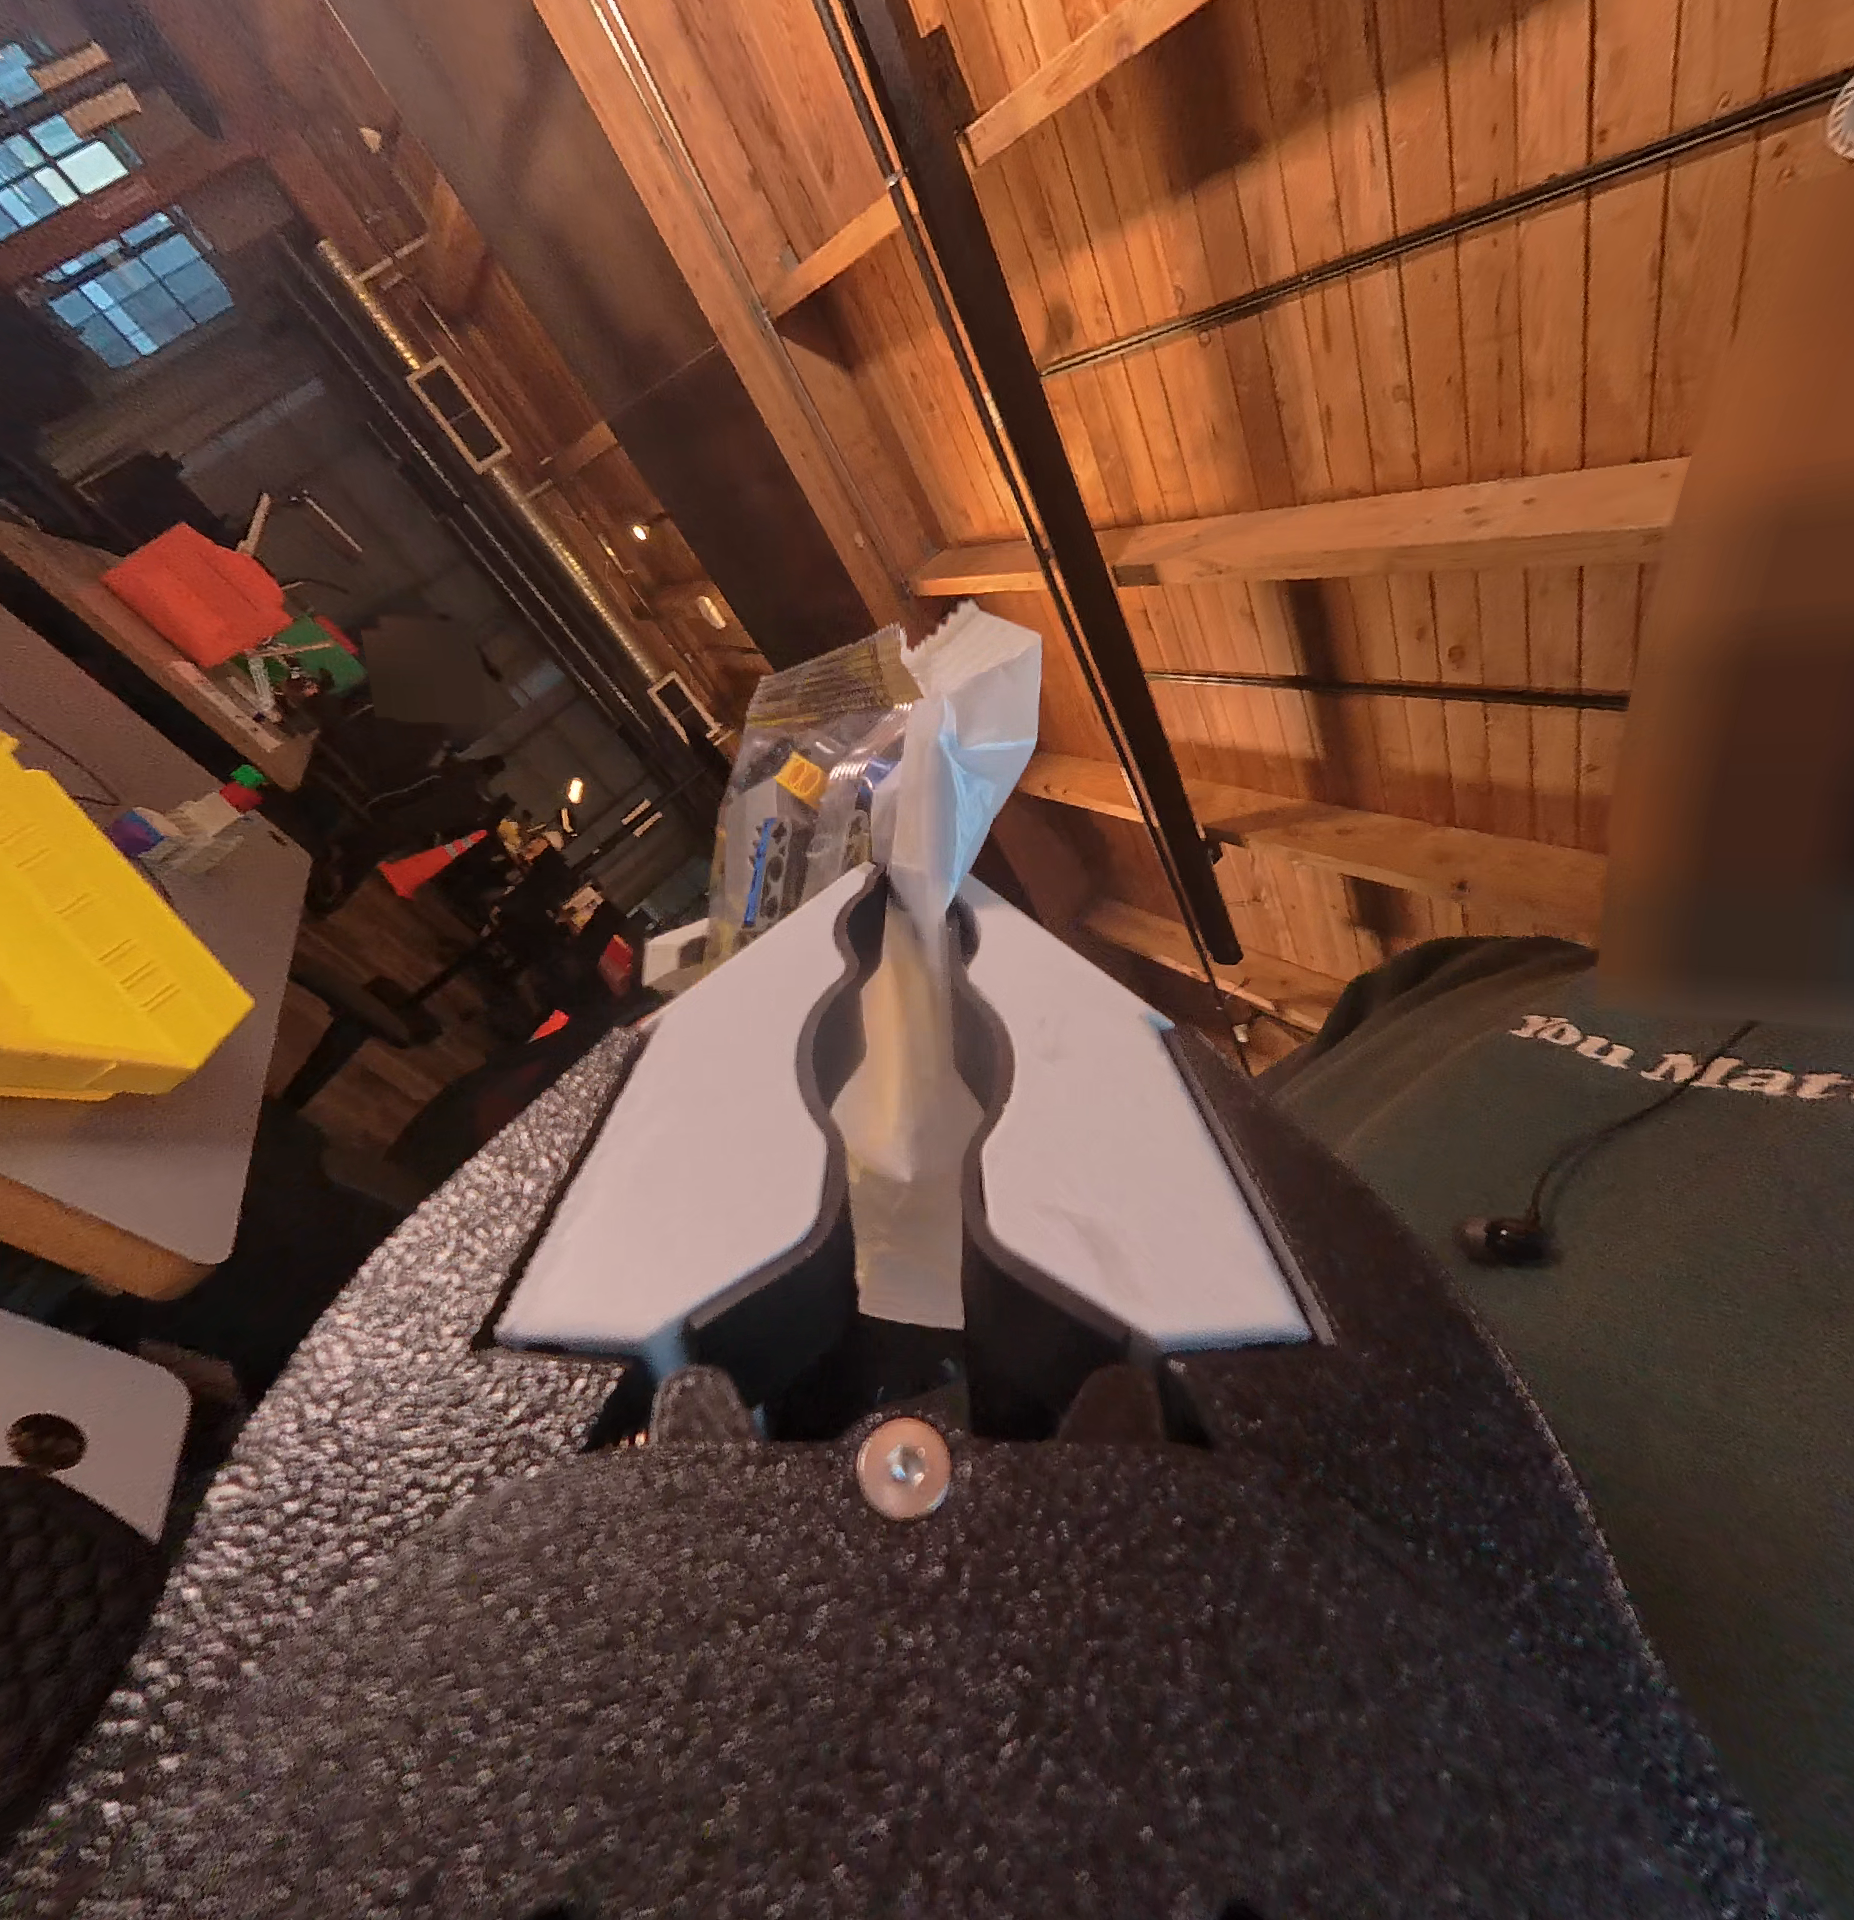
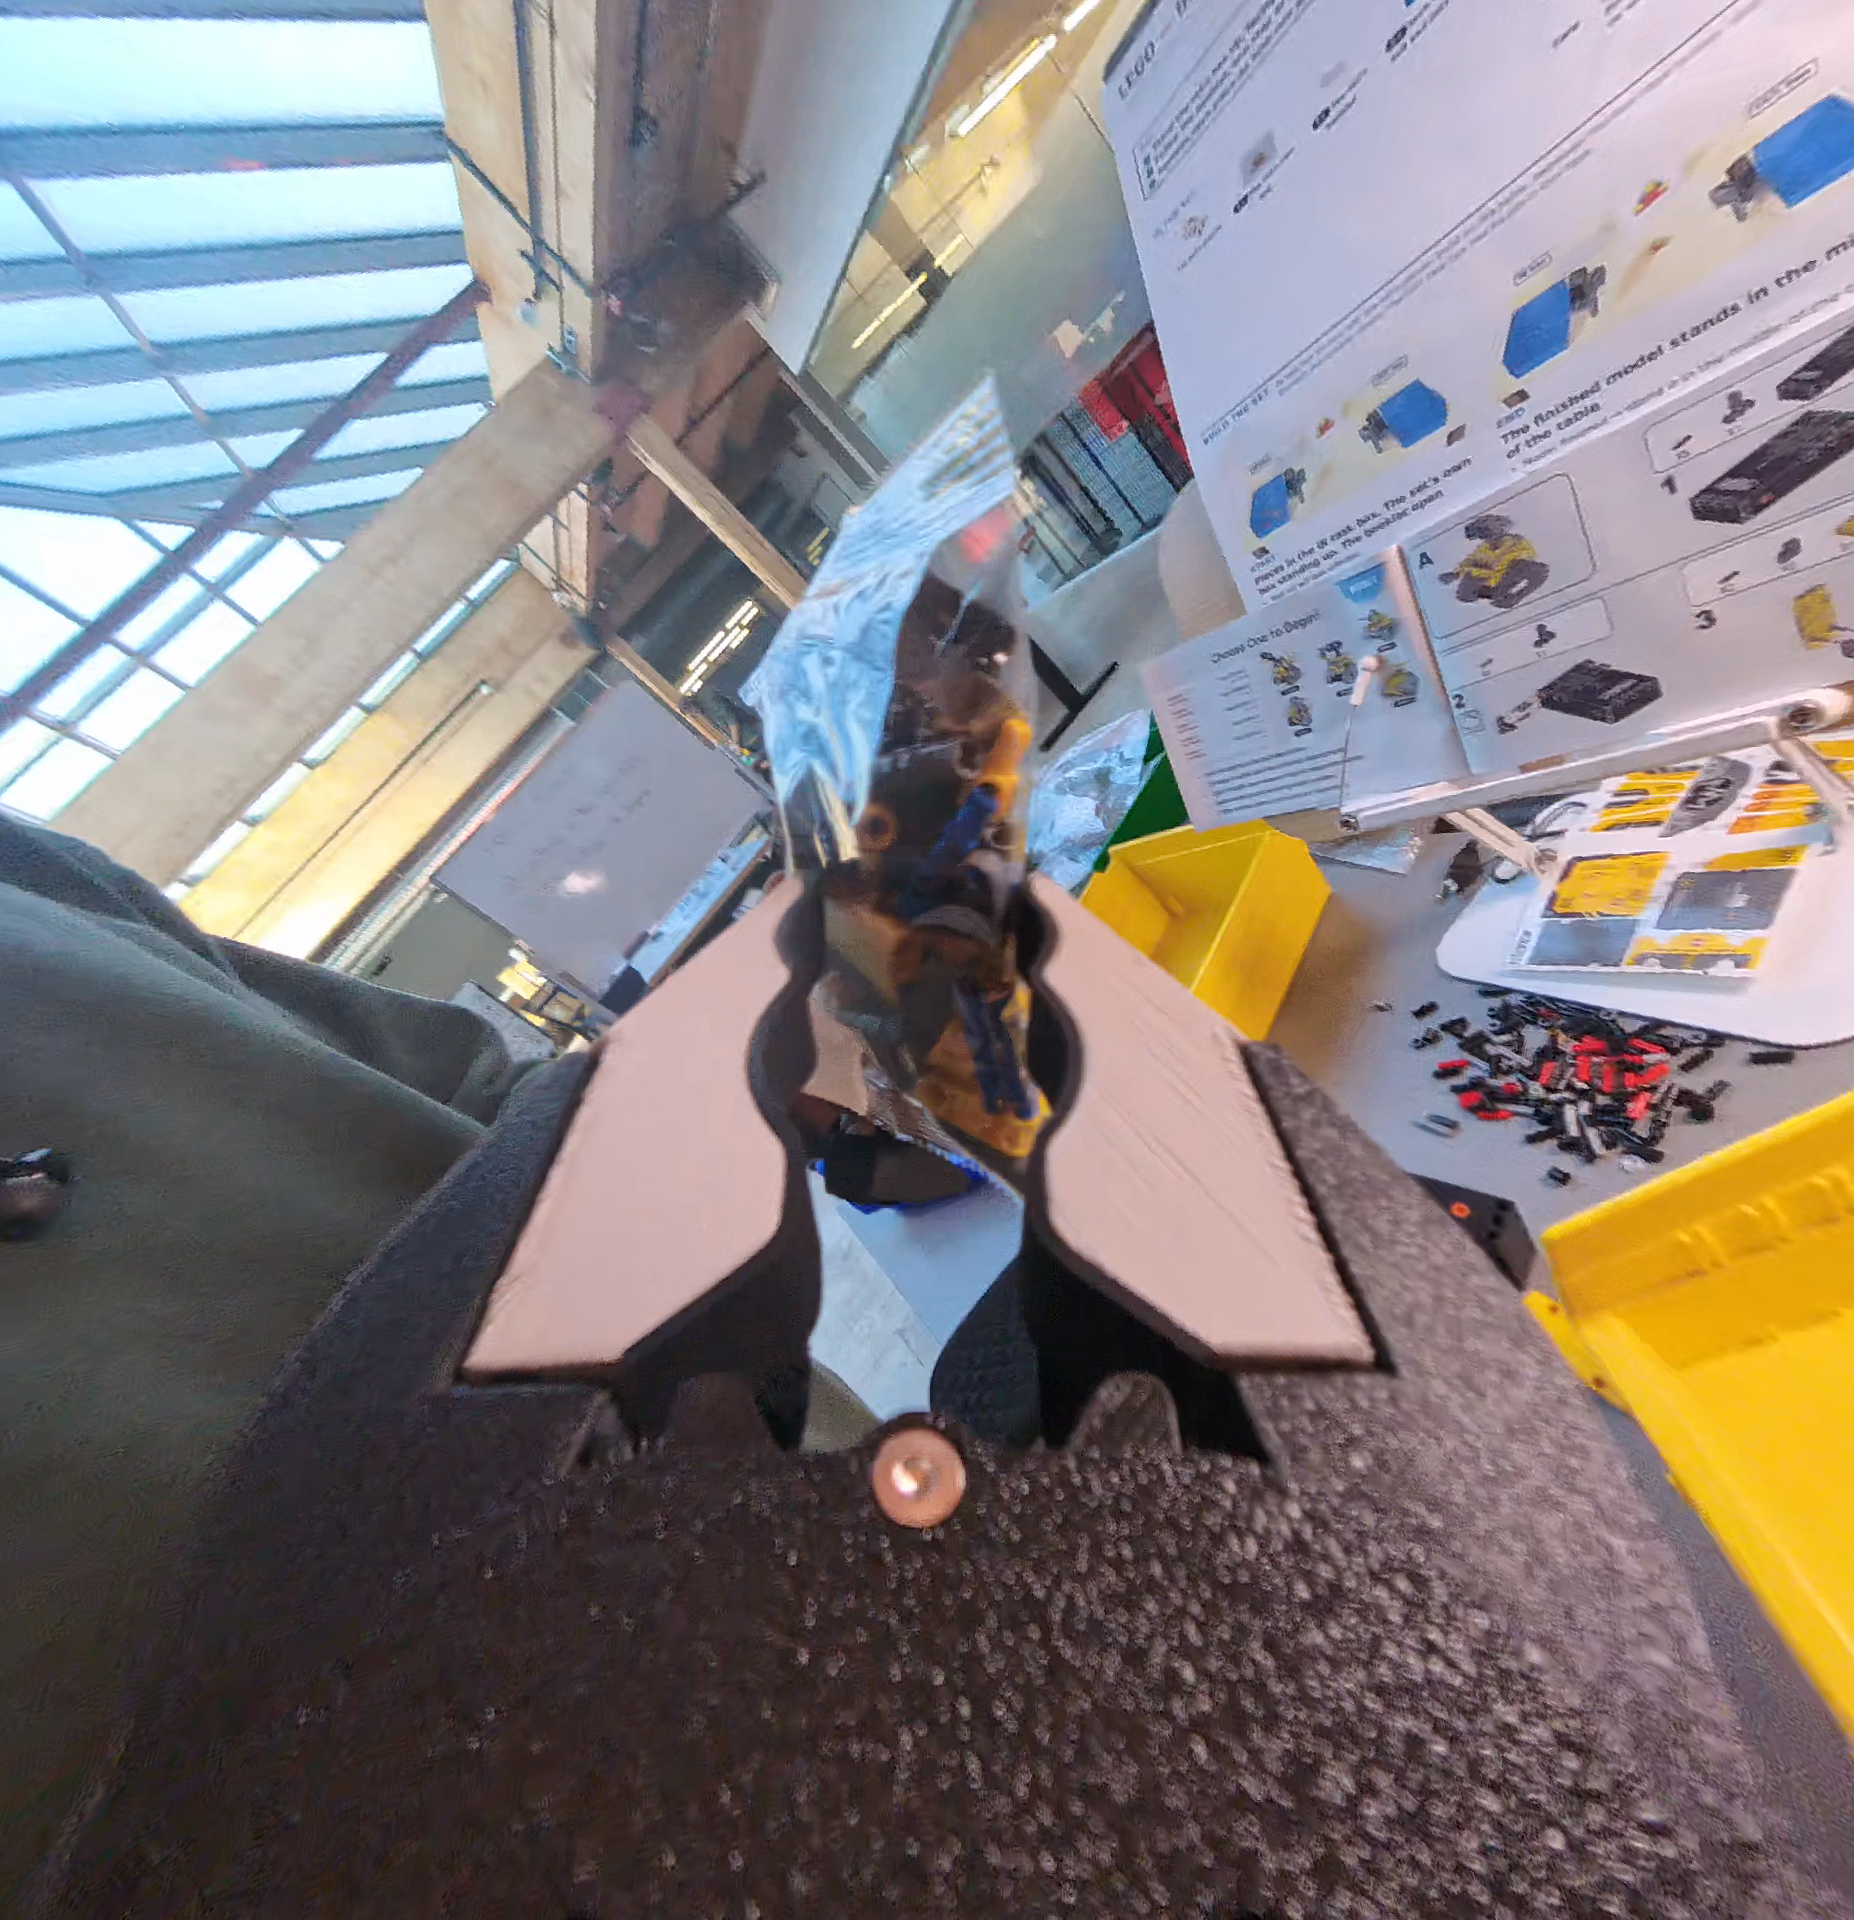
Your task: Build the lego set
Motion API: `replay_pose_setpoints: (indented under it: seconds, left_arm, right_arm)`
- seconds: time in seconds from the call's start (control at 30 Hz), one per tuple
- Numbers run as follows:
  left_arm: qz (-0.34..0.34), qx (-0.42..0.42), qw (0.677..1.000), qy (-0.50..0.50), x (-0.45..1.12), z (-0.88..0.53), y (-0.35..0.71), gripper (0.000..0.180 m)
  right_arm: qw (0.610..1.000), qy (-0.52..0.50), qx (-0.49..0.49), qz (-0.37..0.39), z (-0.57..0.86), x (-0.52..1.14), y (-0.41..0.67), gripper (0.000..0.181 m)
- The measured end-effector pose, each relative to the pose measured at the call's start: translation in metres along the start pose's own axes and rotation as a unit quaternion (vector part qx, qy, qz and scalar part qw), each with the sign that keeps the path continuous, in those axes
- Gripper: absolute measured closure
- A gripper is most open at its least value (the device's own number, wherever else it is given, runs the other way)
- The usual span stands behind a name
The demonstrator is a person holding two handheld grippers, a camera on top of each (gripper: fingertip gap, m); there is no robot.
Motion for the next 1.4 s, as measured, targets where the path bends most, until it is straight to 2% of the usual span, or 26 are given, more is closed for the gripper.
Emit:
replay_pose_setpoints:
  seconds: [0.07, 0.13, 0.17, 0.33, 0.37, 0.4, 0.43, 0.53, 0.6, 0.83, 0.97, 1.23, 1.37, 1.4]
  left_arm:
    - [-0.014, 0.021, 0.998, 0.051, -0.005, -0.003, 0.006, 0.166]
    - [-0.032, 0.056, 0.992, 0.111, -0.015, -0.002, 0.015, 0.15]
    - [-0.048, 0.073, 0.986, 0.139, -0.018, -0.002, 0.019, 0.149]
    - [-0.113, 0.089, 0.967, 0.209, -0.013, -0.015, 0.024, 0.122]
    - [-0.12, 0.078, 0.97, 0.199, -0.007, -0.018, 0.023, 0.126]
    - [-0.123, 0.075, 0.972, 0.187, -0.001, -0.019, 0.021, 0.149]
    - [-0.124, 0.083, 0.971, 0.188, 0.003, -0.02, 0.021, 0.161]
    - [-0.141, 0.081, 0.965, 0.207, 0.006, -0.027, 0.018, 0.175]
    - [-0.118, 0.059, 0.969, 0.207, 0.001, -0.033, 0.02, 0.179]
    - [-0.086, 0.038, 0.975, 0.199, 0.007, -0.037, 0.024, 0.18]
    - [-0.052, 0.027, 0.98, 0.192, 0.013, -0.038, 0.027, 0.18]
    - [-0.017, 0.011, 0.977, 0.211, 0.015, -0.036, 0.028, 0.179]
    - [-0.016, 0.002, 0.975, 0.221, 0.018, -0.039, 0.025, 0.18]
    - [-0.017, 0.001, 0.975, 0.223, 0.018, -0.04, 0.024, 0.18]
  right_arm:
    - [0.999, -0.011, -0.031, -0.01, 0.001, -0.002, 0.002, 0.167]
    - [0.998, -0.059, -0.02, -0.023, 0.012, -0.013, 0.005, 0.168]
    - [0.997, -0.073, -0.018, -0.031, 0.017, -0.019, 0.005, 0.168]
    - [0.997, -0.039, -0.02, -0.057, 0.015, -0.017, 0.002, 0.167]
    - [0.997, -0.037, -0.023, -0.059, 0.015, -0.013, 0.002, 0.167]
    - [0.997, -0.04, -0.028, -0.066, 0.016, -0.01, 0.001, 0.167]
    - [0.996, -0.046, -0.032, -0.076, 0.019, -0.008, 0.0, 0.167]
    - [0.995, -0.045, -0.024, -0.09, 0.031, -0.018, 0.0, 0.167]
    - [0.994, -0.045, -0.02, -0.099, 0.039, -0.028, -0.002, 0.167]
    - [0.992, 0.015, -0.019, -0.126, 0.048, -0.046, 0.011, 0.166]
    - [0.987, 0.108, 0.014, -0.116, 0.054, -0.05, 0.031, 0.138]
    - [0.979, 0.173, 0.023, -0.103, 0.07, -0.04, 0.055, 0.154]
    - [0.983, 0.16, 0.01, -0.088, 0.079, -0.04, 0.063, 0.17]
    - [0.986, 0.147, 0.003, -0.081, 0.082, -0.04, 0.065, 0.179]
Point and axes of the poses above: each gripper's, where its closed fingertips meet, x out along the fingers, y out of its top, z = x × y across the jaws, the point moved 7 cm from there along -x, back along the fingers, and after that the axes turned 8 degrees about -z, right-handed, at the moved point
